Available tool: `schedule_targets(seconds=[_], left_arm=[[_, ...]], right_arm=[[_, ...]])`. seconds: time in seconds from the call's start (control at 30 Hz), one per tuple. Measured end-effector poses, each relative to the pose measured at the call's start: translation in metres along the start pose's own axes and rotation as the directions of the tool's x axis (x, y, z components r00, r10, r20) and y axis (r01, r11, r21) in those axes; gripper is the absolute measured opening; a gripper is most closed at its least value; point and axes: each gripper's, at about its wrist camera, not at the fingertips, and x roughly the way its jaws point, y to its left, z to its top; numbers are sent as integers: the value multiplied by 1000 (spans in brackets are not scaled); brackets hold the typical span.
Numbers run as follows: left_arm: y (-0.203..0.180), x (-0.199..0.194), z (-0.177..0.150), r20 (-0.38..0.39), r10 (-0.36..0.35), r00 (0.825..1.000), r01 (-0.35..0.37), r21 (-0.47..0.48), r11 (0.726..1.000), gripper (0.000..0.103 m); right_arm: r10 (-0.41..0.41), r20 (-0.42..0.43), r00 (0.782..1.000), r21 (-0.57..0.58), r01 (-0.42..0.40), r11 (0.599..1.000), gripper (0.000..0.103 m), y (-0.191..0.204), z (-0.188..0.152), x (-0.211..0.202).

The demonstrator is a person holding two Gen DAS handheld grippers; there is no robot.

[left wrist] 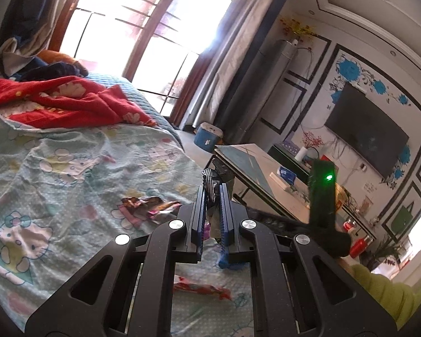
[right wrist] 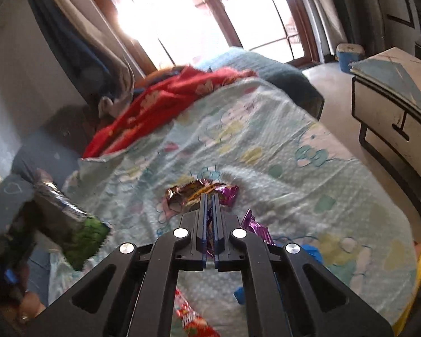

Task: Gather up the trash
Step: 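Carry the green bag and purple wrapper over to the yellow bin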

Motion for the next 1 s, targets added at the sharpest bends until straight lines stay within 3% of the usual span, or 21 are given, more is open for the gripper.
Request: schedule_targets(seconds=[0.5, 1.0], left_arm=[[-62, 13, -21, -61, -63, 996, 70, 108, 992, 5], [-124, 34, -46, -135, -128, 982, 157, 231, 960, 5]], right_arm=[[-89, 130, 987, 80, 79, 994, 3, -49, -23, -107], [-207, 234, 950, 190, 164, 968, 3, -107, -48, -191]])
